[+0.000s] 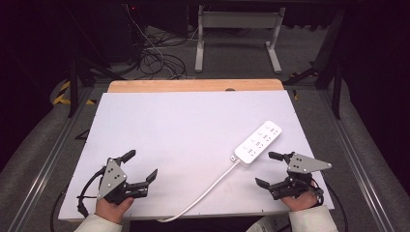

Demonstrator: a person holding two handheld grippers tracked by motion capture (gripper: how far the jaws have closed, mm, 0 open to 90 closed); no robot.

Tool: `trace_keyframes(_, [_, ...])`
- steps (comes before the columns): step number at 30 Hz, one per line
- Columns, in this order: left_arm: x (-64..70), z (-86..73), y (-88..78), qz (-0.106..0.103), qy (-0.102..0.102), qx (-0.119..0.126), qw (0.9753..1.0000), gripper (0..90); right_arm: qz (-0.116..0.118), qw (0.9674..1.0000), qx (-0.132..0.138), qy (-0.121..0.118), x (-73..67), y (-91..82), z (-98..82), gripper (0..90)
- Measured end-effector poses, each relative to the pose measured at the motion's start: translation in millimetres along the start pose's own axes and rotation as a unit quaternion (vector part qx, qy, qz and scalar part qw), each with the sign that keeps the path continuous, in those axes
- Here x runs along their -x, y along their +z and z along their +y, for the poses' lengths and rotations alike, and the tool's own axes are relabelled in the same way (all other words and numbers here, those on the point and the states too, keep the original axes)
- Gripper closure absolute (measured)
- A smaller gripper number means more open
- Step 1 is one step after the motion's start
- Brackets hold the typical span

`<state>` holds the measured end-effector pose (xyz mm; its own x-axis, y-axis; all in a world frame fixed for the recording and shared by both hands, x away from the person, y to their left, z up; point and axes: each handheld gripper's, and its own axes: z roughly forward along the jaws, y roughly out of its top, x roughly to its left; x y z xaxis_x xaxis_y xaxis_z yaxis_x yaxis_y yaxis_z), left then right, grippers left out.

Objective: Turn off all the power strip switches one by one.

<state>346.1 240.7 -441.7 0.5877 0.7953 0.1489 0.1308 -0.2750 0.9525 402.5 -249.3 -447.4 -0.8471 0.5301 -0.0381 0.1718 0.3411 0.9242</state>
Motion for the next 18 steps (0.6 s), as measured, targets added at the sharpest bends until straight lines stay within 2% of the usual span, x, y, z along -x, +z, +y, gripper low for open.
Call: trace_keyframes(18, [-0.3,-0.3,-0.6,0.002,-0.002,-0.001,1.0000,11.9,-0.001,1.0000,-0.008,0.001,0.7,0.5,3.1,5.2])
